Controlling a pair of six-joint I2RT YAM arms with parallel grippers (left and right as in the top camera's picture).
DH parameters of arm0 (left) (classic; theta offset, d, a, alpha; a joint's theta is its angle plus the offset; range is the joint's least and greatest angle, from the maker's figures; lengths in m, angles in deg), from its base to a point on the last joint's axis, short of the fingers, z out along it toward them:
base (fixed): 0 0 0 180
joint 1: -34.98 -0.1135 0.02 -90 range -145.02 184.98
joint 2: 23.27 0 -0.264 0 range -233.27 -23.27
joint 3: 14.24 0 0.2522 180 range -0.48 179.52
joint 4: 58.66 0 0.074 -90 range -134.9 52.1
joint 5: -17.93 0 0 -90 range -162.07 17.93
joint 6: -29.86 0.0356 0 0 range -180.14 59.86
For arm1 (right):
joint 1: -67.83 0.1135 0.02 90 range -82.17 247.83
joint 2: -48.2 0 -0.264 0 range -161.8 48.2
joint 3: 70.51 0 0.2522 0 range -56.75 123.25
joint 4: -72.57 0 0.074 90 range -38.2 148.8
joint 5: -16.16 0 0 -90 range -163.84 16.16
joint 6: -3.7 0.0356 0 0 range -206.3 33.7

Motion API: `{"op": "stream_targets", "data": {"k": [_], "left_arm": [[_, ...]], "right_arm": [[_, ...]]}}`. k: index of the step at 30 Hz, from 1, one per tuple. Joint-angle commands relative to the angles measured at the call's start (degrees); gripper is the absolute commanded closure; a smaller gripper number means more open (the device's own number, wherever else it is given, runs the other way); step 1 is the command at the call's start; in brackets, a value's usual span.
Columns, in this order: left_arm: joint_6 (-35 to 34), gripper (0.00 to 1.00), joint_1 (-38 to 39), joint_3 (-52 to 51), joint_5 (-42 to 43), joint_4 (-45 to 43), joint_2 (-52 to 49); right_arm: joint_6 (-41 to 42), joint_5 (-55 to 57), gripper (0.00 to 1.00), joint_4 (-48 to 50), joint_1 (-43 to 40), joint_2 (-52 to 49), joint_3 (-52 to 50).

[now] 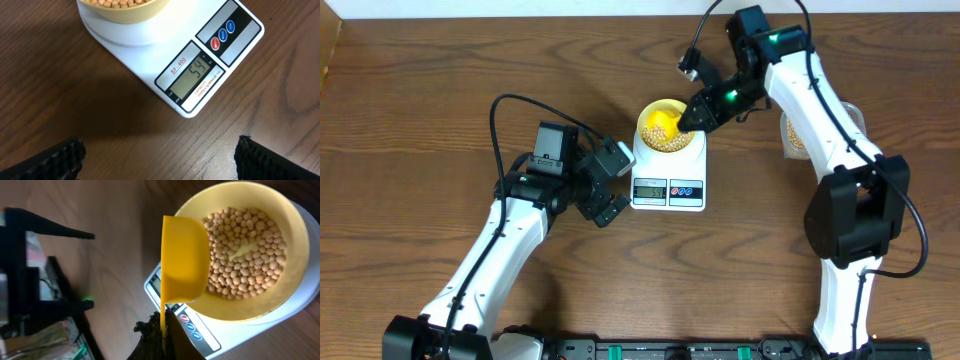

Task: Scoop item into bowl and weigh 50g on scale
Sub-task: 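Dip the scoop into the yellow bowl to take soybeans out, then carry the filled scoop right over the plastic tub, right gripper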

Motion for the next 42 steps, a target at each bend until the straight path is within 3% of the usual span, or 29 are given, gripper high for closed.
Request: {"op": "stream_targets", "data": {"k": [1,23,33,42], "left_arm": [[0.8,0.02,-0.3,0.0,0.7,0.0,0.7],[0.8,0.02,-0.3,0.0,0.7,0.0,0.7],[0.8,0.02,-0.3,0.0,0.7,0.0,0.7],[0.8,0.02,-0.3,0.0,0.7,0.0,0.7]], "right_arm": [[-1.1,-6.2,0.99,-0.2,-1.5,-0.9,-0.2],[-3.1,-15.7,0.99,-6.4,-13.0,4.8,-0.1],[-10.2,-13.0,0.99,-16.0,-24.1,6.7,-0.1],[-10.1,-3.6,0.99,-21.0,-33.7,6.7,-0.1]]}}
